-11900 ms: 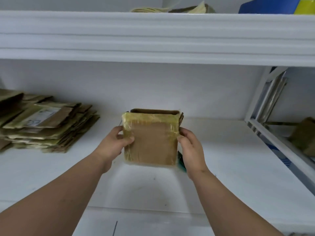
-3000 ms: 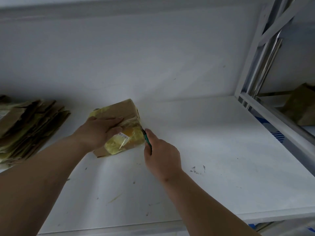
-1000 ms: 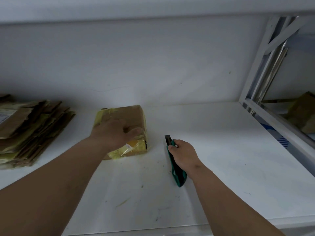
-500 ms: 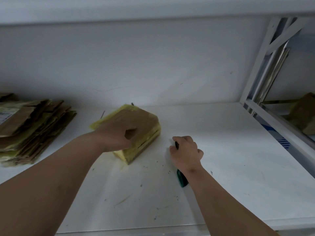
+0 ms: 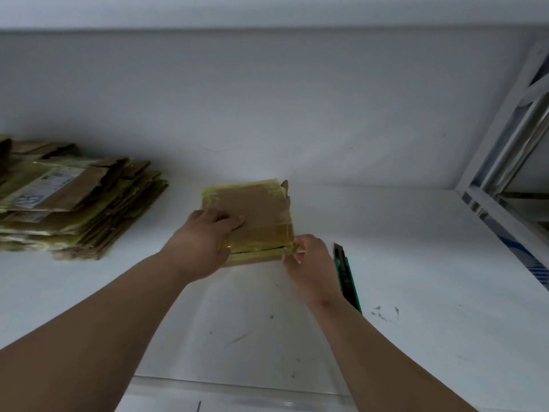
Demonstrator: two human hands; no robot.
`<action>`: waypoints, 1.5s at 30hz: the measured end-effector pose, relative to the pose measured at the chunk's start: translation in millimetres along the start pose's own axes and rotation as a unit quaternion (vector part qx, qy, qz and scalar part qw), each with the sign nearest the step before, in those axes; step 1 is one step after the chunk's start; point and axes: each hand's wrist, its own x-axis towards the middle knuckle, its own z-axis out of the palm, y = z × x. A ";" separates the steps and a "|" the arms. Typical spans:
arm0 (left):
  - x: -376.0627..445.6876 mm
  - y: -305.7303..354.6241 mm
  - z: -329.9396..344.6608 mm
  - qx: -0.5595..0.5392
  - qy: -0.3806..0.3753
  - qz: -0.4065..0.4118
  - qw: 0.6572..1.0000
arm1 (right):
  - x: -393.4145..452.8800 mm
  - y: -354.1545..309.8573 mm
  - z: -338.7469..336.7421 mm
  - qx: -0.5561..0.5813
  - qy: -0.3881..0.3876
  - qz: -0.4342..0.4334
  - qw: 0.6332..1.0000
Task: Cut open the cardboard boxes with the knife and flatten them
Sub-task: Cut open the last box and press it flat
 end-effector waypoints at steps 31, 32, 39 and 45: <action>10.0 16.6 -4.1 0.104 0.003 0.077 0.992 | -4.0 6.4 -5.4 -0.148 -0.029 0.010 0.989; 10.5 16.3 -10.1 0.079 -0.008 0.067 0.995 | -3.4 5.8 -5.5 -0.137 -0.028 0.015 0.990; 16.9 7.0 -29.2 -0.112 -0.032 -0.062 0.991 | -2.2 4.9 -3.3 -0.055 0.018 0.038 0.998; 17.8 7.6 -35.7 -0.144 -0.060 -0.056 0.986 | 9.7 -0.5 0.2 -0.069 0.072 0.008 0.995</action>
